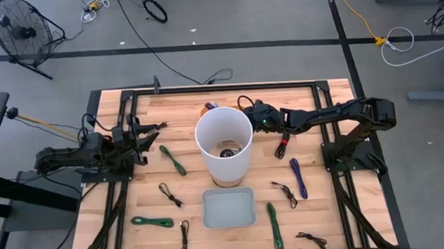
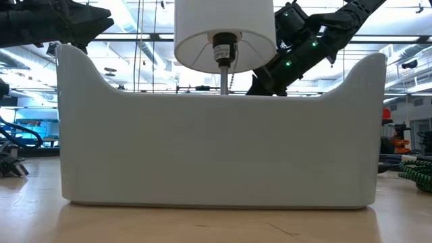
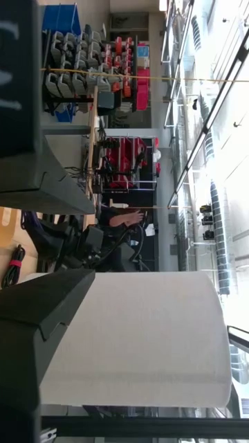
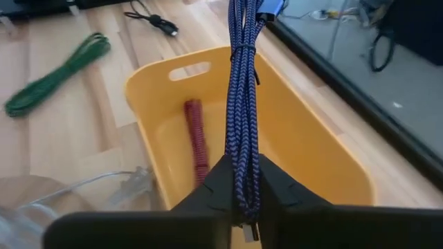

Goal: Pick & Place USB Port
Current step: Put the purple charger cable into the yellow bin, then put the black charger cable into the white bin

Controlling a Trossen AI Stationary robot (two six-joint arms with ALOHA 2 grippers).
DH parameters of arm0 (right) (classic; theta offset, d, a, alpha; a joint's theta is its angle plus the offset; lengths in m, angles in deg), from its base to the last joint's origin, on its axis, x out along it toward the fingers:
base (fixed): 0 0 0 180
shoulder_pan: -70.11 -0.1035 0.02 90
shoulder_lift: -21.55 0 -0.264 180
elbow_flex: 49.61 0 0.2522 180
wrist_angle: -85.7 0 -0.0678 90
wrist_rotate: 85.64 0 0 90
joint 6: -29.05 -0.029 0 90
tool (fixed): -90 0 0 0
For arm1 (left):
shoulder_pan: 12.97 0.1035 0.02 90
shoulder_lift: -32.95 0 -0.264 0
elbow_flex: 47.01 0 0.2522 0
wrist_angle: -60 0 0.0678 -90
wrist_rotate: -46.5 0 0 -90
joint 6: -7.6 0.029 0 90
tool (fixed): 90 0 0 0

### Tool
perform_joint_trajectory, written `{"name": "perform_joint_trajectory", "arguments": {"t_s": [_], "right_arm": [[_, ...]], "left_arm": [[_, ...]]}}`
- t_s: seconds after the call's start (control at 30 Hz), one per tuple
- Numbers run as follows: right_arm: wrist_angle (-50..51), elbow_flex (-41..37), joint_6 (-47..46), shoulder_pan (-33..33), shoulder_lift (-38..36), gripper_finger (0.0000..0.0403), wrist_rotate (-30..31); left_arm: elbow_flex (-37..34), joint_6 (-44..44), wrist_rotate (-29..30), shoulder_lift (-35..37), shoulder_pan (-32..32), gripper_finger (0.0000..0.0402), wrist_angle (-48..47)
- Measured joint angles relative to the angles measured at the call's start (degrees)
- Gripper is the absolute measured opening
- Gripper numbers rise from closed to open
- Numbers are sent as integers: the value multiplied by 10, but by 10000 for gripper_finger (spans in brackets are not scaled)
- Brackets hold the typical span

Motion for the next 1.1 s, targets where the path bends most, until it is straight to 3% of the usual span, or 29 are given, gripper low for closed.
{"name": "perform_joint_trajectory", "arguments": {"t_s": [0.17, 0.33, 0.67, 0.93, 1.1], "right_arm": [[-1, 0, 10, 0, 0, 98, 42], [-3, 0, 8, 0, -1, 147, 45], [16, 0, 23, 0, -17, 175, 66], [223, 0, -4, -1, -133, 176, 79], [379, 0, -124, -3, -210, 176, 14]], "left_arm": [[0, 0, 0, 0, 0, 144, 0], [0, 0, 0, 0, 0, 144, 0], [0, 0, 0, 0, 0, 144, 0], [0, 0, 0, 0, 0, 144, 0], [0, 0, 0, 0, 0, 144, 0]]}}
